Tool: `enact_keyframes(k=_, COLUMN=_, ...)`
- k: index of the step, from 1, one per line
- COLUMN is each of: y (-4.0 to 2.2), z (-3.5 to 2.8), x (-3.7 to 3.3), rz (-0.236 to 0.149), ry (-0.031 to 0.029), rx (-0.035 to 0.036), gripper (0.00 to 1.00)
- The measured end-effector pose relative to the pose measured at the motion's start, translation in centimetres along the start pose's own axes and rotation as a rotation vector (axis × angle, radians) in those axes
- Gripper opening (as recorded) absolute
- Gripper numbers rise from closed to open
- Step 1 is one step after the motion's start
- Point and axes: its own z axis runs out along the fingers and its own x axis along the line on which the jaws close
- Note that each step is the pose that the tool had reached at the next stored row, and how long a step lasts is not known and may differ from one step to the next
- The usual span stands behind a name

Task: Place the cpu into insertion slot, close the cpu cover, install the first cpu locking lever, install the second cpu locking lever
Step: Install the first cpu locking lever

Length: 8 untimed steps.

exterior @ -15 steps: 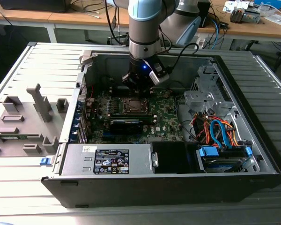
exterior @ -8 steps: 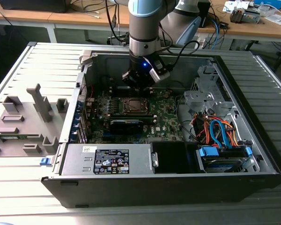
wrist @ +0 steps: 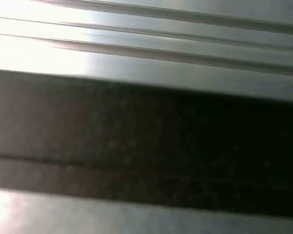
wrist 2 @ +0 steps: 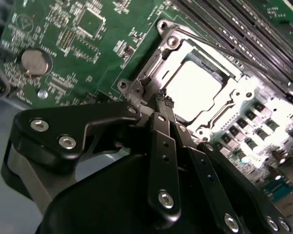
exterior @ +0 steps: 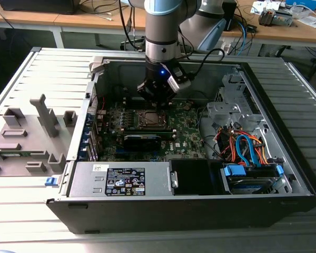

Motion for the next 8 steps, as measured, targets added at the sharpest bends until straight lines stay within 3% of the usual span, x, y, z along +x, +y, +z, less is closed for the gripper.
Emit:
enact_keyframes(k=3, y=-0.06, z=0.13, x=0.00, rz=0.065, ry=0.0053, rx=0.0012, gripper=0.11)
enact_keyframes(k=8, y=-1.24, z=0.20, x=0.10, rz=0.076, ry=0.0060, rx=-0.0024, gripper=0.11)
